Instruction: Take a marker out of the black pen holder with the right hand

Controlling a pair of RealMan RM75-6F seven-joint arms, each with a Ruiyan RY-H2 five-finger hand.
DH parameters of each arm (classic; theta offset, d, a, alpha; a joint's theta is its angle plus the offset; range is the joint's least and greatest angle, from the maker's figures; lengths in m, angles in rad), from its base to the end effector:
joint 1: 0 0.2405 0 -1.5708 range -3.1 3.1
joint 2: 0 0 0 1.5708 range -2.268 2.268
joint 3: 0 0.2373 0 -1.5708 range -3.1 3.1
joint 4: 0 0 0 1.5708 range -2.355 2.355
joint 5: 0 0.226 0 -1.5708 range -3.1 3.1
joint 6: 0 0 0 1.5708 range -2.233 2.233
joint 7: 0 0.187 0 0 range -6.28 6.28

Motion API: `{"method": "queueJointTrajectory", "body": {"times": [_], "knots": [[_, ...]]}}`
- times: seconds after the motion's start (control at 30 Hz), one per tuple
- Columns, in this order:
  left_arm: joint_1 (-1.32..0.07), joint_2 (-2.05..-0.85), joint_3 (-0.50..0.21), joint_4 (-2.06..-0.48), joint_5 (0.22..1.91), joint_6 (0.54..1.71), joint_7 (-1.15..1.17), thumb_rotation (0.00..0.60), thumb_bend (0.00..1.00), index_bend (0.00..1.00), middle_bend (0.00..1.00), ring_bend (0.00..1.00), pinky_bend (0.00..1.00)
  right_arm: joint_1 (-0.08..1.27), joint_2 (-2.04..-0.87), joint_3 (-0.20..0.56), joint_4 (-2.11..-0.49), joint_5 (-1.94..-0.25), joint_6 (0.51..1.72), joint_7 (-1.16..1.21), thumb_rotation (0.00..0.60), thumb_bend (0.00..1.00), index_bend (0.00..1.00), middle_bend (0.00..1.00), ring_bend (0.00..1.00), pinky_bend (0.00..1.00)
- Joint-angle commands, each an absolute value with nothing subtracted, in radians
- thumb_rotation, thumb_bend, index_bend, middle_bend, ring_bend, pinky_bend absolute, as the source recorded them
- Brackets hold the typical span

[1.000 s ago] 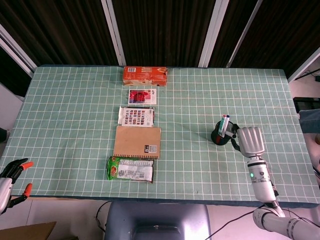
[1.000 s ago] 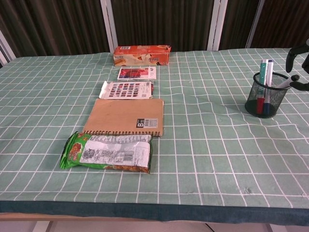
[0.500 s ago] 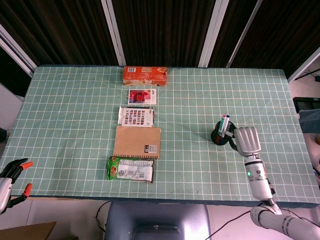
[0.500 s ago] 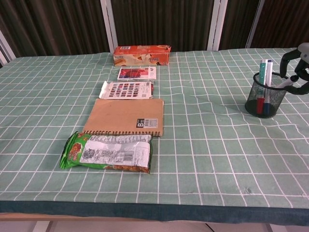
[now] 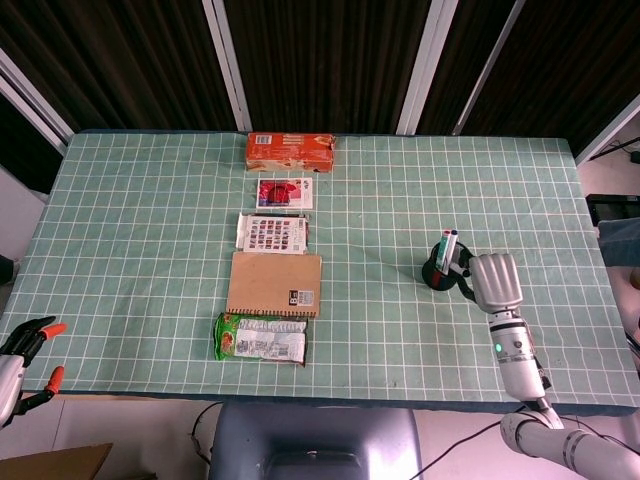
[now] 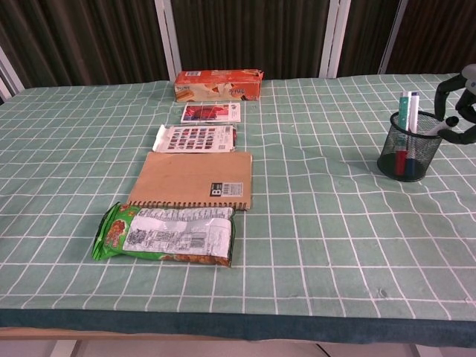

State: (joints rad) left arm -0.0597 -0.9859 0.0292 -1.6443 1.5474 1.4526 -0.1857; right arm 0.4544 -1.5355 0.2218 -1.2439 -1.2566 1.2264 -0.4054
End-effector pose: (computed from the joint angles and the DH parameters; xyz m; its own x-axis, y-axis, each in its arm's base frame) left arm -0.3148 0.1975 0.1529 0.3200 0.1206 0.9397 0.9468 -0.0043 -0.3219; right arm -0.2530 -0.3681 0.0409 0.6204 0.0290 0.7837 -0.7820 -0.0531 0.6210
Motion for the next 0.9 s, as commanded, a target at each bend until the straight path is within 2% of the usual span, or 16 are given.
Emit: {"method": "queueJointTrajectory", "body": {"times": [0.03, 0.6, 0.9], "knots": [[-0.06, -0.986, 0.029, -1.645, 1.547, 1.452, -0.184, 0.6, 0.44, 0.23, 0.12, 0.1, 0.37, 0.454, -1.535, 0.221, -1.243, -1.256, 1.228, -0.402, 0.6, 0.54, 0.66, 1.0, 1.0, 1.0], [-0.06, -0.986, 0.028, -1.646, 1.545, 1.45, -0.182, 0.6, 0.44, 0.23, 0.12, 0.1, 0.37, 0.448, -1.528, 0.218, -1.246, -1.257, 1.256, -0.388, 0.6, 0.81, 0.74, 1.0, 1.0, 1.0], [-0.061, -0.986, 0.027, -1.647, 1.544, 1.448, -0.18, 0.6, 0.44, 0.23, 0.12, 0.1, 0.37, 0.445, -1.52, 0.223, -1.258, -1.261, 1.275, -0.382, 0.6, 0.86, 0.77, 1.0, 1.0, 1.0]]}}
